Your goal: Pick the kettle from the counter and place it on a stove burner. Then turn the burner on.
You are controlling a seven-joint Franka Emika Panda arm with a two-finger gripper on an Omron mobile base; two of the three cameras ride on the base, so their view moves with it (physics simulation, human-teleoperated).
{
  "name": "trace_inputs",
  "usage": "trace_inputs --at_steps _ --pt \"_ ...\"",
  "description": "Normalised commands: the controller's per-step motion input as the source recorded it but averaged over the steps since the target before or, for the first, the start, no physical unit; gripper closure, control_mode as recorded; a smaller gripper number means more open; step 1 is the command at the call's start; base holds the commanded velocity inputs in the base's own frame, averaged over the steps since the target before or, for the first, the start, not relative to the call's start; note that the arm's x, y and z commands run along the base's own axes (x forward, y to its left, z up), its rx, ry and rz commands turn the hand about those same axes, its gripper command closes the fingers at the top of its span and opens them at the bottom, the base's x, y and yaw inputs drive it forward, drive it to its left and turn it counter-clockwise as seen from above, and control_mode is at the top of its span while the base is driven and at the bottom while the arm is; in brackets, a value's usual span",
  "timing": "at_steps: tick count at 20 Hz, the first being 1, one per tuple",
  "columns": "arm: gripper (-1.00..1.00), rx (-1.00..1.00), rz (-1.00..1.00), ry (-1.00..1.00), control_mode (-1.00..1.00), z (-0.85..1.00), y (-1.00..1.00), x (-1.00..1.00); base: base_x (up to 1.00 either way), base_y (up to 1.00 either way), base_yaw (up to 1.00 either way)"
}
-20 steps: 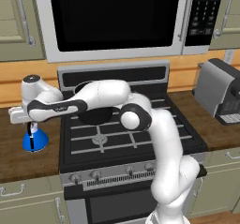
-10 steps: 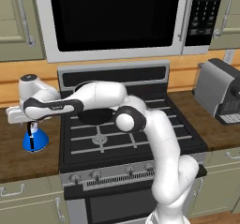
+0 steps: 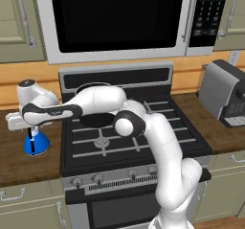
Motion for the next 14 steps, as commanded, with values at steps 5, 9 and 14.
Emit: trace_inputs --at_steps 5,9,14 --pt "-1.0 -0.01 0.0 0.0 -1.0 -0.03 0.0 0.0 0.0 0.0 0.0" --pt "1.0 0.0 0.0 0.0 -1.0 0.0 0.0 0.0 0.0 0.0 0.0" --pt "1.0 0.0 0.0 0.0 -1.0 0.0 0.0 -0.01 0.0 0.0 0.0"
